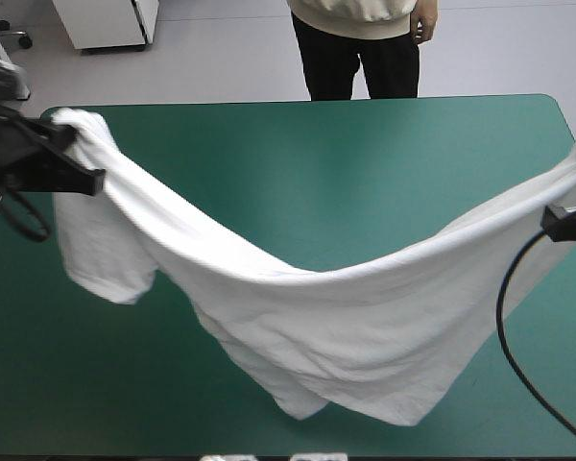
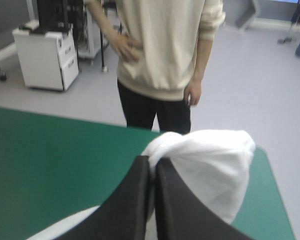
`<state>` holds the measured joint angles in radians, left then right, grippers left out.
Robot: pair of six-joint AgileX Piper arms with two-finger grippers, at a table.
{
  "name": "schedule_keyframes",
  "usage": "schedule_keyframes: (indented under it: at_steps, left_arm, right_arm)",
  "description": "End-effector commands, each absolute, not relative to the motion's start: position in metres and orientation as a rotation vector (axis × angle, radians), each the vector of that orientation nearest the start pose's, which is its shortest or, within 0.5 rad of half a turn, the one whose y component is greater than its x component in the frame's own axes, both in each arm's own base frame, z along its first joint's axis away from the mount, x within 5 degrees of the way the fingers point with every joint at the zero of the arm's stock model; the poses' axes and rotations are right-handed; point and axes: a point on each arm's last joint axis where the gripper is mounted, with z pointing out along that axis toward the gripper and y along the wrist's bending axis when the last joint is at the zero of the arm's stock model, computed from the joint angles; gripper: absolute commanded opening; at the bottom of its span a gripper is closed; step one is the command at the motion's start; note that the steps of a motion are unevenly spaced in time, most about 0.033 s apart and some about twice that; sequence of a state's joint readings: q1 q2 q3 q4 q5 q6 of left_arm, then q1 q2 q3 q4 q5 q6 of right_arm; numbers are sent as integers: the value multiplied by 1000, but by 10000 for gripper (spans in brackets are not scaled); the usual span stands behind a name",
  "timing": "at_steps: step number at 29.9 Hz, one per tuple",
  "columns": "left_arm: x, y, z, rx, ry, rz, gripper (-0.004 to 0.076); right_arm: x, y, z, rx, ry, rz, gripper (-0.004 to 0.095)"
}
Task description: Fold the cloth
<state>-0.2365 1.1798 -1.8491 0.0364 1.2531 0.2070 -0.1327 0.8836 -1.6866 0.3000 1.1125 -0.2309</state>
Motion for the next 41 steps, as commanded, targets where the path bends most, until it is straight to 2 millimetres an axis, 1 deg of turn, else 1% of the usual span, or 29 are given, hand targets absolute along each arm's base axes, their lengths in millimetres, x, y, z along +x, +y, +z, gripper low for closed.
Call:
schedule_keyframes:
  at_steps: [1,3,4,6,7,9,11,13,15,17,19,23,24,26,28,29,31,32,33,34,35,36,38,41]
  left_arm:
    - [215,-51,494,472,2164,-9,-9]
    - [245,-60,459,488,2241,-35,-9]
    - [257,-64,446,490,2259,-43,-9]
    - [287,-71,416,495,2290,-42,-9]
    - [299,-74,407,492,2281,-42,-9]
    - [327,-81,384,487,2281,-51,-9]
    - [352,-88,364,477,2271,-69,-9]
    - [373,-94,346,460,2237,-86,-9]
    - [386,-97,333,443,2220,-99,-9]
    - [395,-101,322,417,2217,-131,-9]
    - [401,-102,314,411,2216,-132,-9]
    - [407,-103,307,412,2206,-127,-8]
    - [407,-103,305,419,2210,-124,1]
    - [408,-104,304,419,2213,-124,65]
    - [409,-104,303,421,2227,-128,214]
    - [409,-104,302,418,2231,-133,291]
    - [409,-105,303,408,2231,-147,484]
    - [409,-105,306,406,2232,-153,552]
    - [409,-106,310,407,2243,-158,587]
    - [408,-106,316,412,2248,-160,588]
    - [407,-106,322,418,2261,-167,576]
    - [404,-106,333,430,2287,-174,550]
    - [398,-105,352,455,2318,-173,514]
    - [384,-100,377,493,2349,-138,497]
  right_arm:
    - [128,5,523,-106,1855,94,-17]
    - [159,0,491,-82,1958,107,-17]
    - [171,-2,479,-69,1991,111,-17]
    - [202,-9,446,-35,2060,95,-17]
    - [215,-13,434,-20,2079,79,-17]
    - [246,-22,402,10,2140,36,-17]
    - [275,-29,377,36,2199,14,-17]
    - [299,-33,360,51,2215,13,-17]
    - [316,-36,349,74,2212,17,-17]
    - [330,-38,343,90,2194,13,-17]
    - [342,-41,340,94,2171,3,-17]
    - [358,-44,336,95,2161,-5,-17]
    - [361,-44,335,94,2170,-3,-16]
    - [366,-44,331,90,2194,0,6]
    - [371,-45,331,82,2202,-8,86]
    - [372,-46,331,81,2200,-10,150]
    - [374,-46,339,72,2177,-23,317]
    - [375,-47,345,64,2163,-33,387]
    - [374,-47,353,64,2149,-39,469]
    - [373,-47,362,68,2138,-42,530]
    - [372,-47,370,65,2130,-49,561]
    - [369,-48,381,61,2123,-63,575]
    - [360,-47,405,56,2108,-72,556]
    - [338,-42,437,42,2113,-60,525]
